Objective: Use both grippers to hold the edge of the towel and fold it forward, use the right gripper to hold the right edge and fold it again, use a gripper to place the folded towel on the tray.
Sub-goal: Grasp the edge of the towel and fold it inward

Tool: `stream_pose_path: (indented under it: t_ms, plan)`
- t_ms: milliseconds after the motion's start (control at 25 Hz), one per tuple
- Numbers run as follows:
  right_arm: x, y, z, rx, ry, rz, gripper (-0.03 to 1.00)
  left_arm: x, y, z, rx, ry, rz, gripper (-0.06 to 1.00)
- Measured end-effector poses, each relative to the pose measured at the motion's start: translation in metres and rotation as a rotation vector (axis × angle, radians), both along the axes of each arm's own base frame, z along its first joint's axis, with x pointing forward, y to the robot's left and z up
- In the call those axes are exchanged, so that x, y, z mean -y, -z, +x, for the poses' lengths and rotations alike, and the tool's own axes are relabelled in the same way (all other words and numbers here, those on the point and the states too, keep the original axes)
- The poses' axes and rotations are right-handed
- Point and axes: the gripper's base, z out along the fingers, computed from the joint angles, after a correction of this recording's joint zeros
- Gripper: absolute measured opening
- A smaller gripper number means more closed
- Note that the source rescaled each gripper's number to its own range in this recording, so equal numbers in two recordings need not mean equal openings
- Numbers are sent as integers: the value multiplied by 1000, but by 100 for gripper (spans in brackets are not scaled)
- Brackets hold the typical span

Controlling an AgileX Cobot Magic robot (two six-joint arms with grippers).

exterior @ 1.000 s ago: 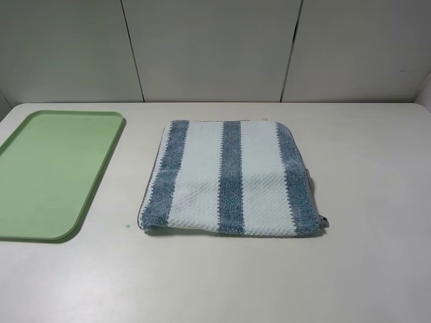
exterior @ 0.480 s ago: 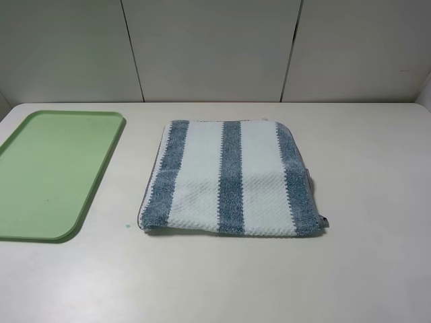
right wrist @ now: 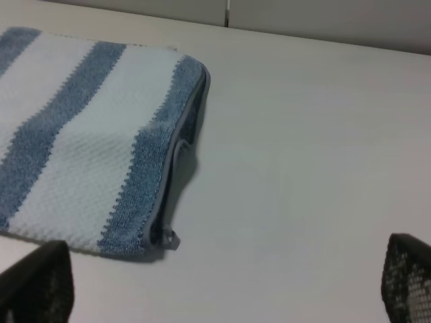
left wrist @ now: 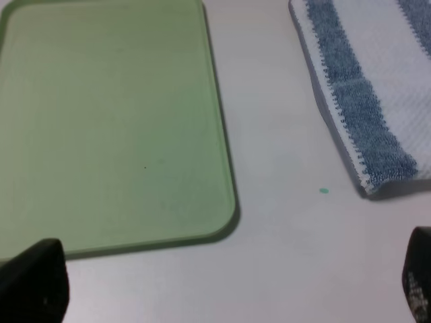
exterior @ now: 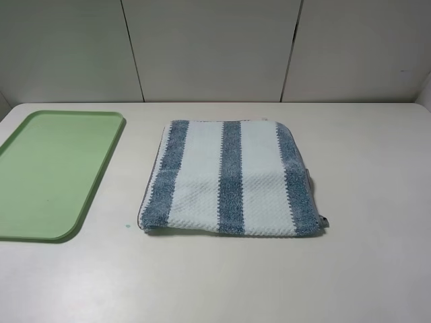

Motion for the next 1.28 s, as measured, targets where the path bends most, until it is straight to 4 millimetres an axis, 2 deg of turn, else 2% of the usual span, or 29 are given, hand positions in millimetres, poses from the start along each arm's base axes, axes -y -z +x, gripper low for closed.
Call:
stream_pose_path:
  t_ms: [920,1080,1280]
  plan:
    - [-2,0,0,-5,-17,2,100,0,0,0,6,41,54,100]
    - [-5,0,13,-86,-29,-16,100,1,0,6,-37,53,73,100]
    - [-12,2,32,-203,-70,-59,100,3,-5,28,-160,108,147,100]
